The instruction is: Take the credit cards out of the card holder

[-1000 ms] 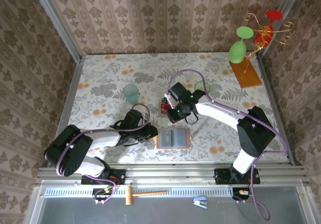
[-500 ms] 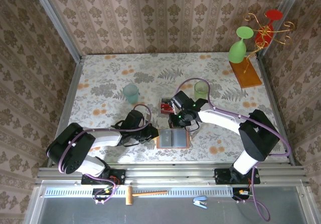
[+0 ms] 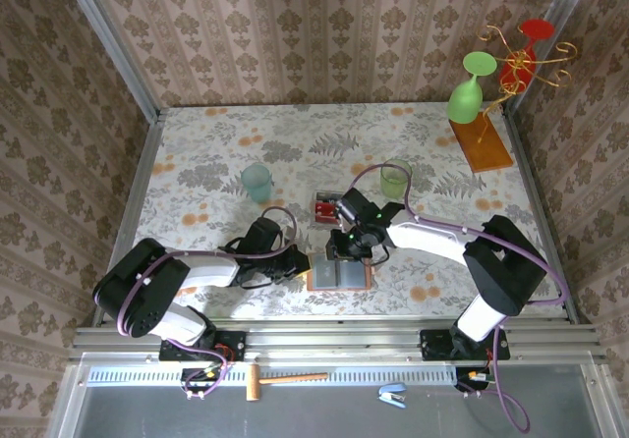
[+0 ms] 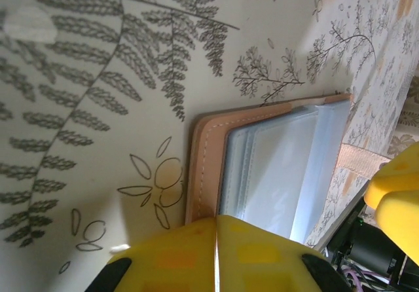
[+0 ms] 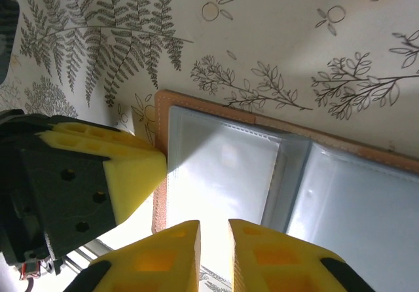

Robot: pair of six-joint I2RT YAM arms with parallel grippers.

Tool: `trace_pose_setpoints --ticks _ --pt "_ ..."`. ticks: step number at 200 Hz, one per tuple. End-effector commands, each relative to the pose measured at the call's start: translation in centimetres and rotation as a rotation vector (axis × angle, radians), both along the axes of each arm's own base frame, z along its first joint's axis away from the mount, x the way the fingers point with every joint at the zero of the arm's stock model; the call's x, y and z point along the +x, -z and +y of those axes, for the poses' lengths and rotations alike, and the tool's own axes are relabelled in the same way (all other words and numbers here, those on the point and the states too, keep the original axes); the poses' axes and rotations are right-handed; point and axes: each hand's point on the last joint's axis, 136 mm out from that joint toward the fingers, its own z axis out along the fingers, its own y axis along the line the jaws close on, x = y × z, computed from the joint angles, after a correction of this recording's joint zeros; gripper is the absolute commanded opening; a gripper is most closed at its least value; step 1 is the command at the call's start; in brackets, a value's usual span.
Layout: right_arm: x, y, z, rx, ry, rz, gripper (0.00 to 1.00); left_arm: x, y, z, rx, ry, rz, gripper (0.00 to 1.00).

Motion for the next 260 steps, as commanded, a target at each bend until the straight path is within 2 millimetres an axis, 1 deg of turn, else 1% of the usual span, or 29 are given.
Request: trace_pose_setpoints --ticks 1,50,90,129,154,188,260 --pt "-0.9 0.6 0.5 0.02 0.014 0.043 0.2 -0.8 0.3 0.2 -0.001 0.006 0.017 0.1" --pt "-1.6 1.6 1.5 0.058 0.024 0.09 0.22 -1.0 0.5 0.4 0.005 0.004 0.019 0.1" --pt "-1.8 2.4 1.6 0.045 0.022 0.116 0.26 -0.8 0.7 0.5 0.015 0.004 0.017 0.1" --pt "-1.9 3.0 1.4 0.029 0.024 0.13 0.29 -0.7 0.8 0.6 0.017 0.0 0.017 0.1" --pt "-2.1 3.3 1.3 0.023 0.021 0.135 0.29 -0.8 0.8 0.6 0.017 0.002 0.017 0.1" --pt "-2.1 3.7 0.6 -0.012 0.03 0.13 0.29 -0.8 0.8 0.6 0.018 0.003 0.018 0.1" --pt "-2.0 3.8 -0.1 -0.039 0.044 0.118 0.28 -0.8 0.9 0.8 0.021 0.004 0.021 0.1"
